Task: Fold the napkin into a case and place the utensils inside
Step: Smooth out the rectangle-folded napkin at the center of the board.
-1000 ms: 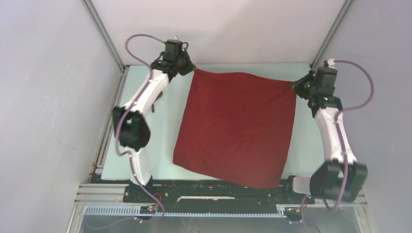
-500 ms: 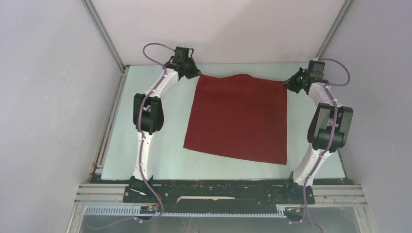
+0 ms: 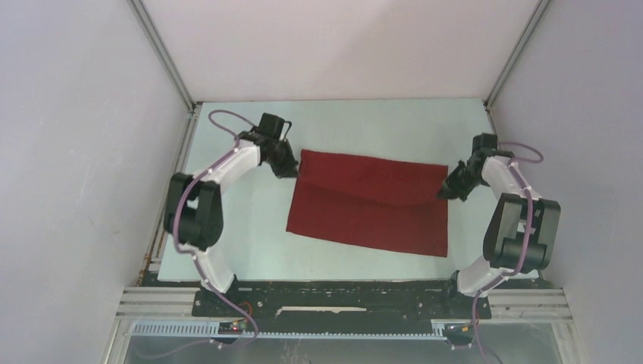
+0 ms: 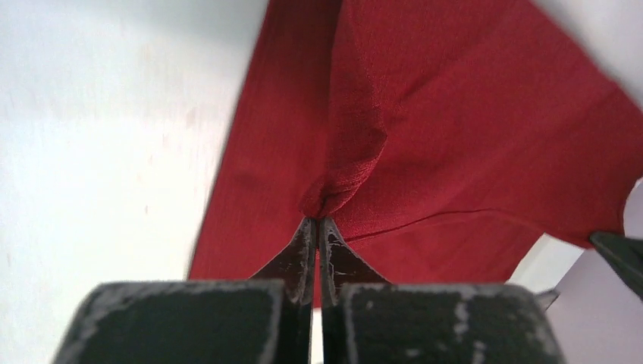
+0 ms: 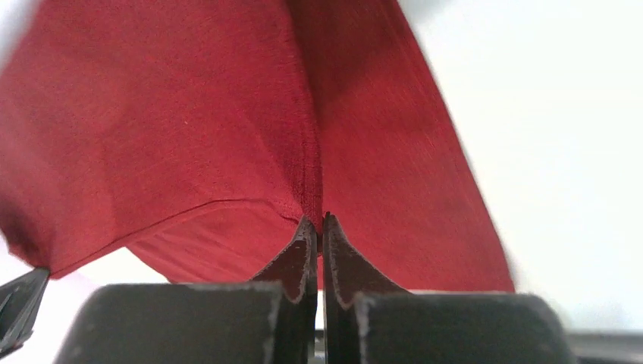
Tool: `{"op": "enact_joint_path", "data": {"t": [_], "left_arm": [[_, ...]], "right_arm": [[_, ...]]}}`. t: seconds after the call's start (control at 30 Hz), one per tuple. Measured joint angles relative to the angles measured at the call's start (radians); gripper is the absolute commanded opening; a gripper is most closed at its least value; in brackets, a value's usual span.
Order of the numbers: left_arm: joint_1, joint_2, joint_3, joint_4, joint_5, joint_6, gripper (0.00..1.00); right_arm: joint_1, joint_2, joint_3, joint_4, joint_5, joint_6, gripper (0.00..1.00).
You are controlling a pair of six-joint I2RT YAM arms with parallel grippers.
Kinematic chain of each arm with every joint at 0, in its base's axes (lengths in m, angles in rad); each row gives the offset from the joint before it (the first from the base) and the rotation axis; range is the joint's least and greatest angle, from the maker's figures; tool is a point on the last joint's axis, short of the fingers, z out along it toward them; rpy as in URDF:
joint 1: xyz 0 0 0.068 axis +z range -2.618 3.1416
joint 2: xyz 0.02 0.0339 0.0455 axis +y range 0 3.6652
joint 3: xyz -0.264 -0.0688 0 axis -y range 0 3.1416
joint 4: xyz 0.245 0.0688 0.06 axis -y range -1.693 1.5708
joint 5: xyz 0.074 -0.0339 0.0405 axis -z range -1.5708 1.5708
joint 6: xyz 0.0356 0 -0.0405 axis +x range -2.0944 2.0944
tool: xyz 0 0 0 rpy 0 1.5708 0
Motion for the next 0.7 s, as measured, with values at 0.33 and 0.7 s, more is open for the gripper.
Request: {"op": "enact_joint_path", "data": {"t": [0.33,0.7], "left_arm": [[-0.114,-0.239,-0.443,0.026,0.005,-0.011,0.0],[-0.111,-0.294,-0.533,0.032,-0.03,-0.011,0.0]], "right_arm": [[-0.008,-0.244,-0.294,-0.105,0.075,0.01,0.0],[-0.041,-0.333,-0.341,-0.159,0.154,0.051,0.0]]}}
